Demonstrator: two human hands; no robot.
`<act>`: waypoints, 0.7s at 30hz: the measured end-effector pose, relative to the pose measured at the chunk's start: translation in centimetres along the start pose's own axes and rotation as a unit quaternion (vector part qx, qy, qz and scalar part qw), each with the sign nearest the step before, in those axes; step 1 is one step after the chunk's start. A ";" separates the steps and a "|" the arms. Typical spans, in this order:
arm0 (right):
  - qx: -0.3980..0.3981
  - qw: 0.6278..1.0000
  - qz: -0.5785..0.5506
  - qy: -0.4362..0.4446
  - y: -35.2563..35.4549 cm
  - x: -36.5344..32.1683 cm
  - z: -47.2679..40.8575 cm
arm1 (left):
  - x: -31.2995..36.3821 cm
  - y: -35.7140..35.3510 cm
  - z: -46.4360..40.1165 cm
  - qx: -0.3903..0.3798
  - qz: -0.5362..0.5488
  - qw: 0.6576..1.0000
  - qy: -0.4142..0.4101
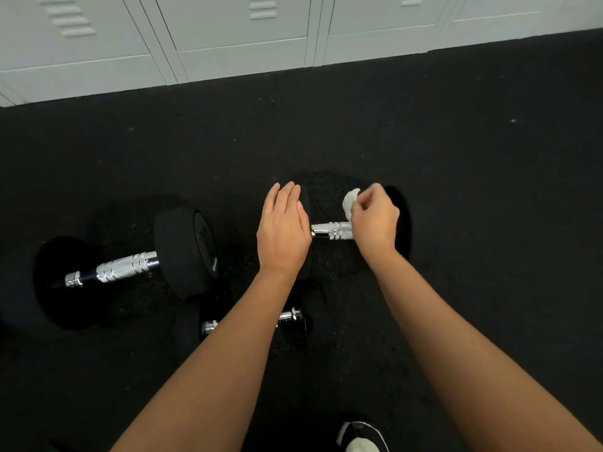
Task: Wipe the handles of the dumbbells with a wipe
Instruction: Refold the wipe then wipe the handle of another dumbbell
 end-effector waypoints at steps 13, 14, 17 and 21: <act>-0.112 0.885 0.291 0.345 -4.9 0.2 3.6 | 0.0 0.0 0.0 0.002 -0.007 1.000 0.003; -0.115 0.892 0.292 0.326 -5.0 0.1 3.4 | -0.1 0.0 -0.1 0.002 -0.004 1.000 0.004; -0.152 0.880 0.294 0.339 -6.1 -0.7 4.8 | 0.0 0.0 -0.1 0.004 -0.011 1.000 -0.003; -0.193 0.846 0.324 0.377 -5.4 0.3 5.4 | 0.0 0.0 0.0 -0.002 -0.015 1.000 -0.002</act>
Point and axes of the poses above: each hand's wrist, its own z-axis away from the middle knuckle, its own y-axis out of the back of the hand, x = y × z, the point moved 7 cm from there along -z, towards the middle knuckle, and after that the axes turned 9 degrees about z, right-handed, at the moved point
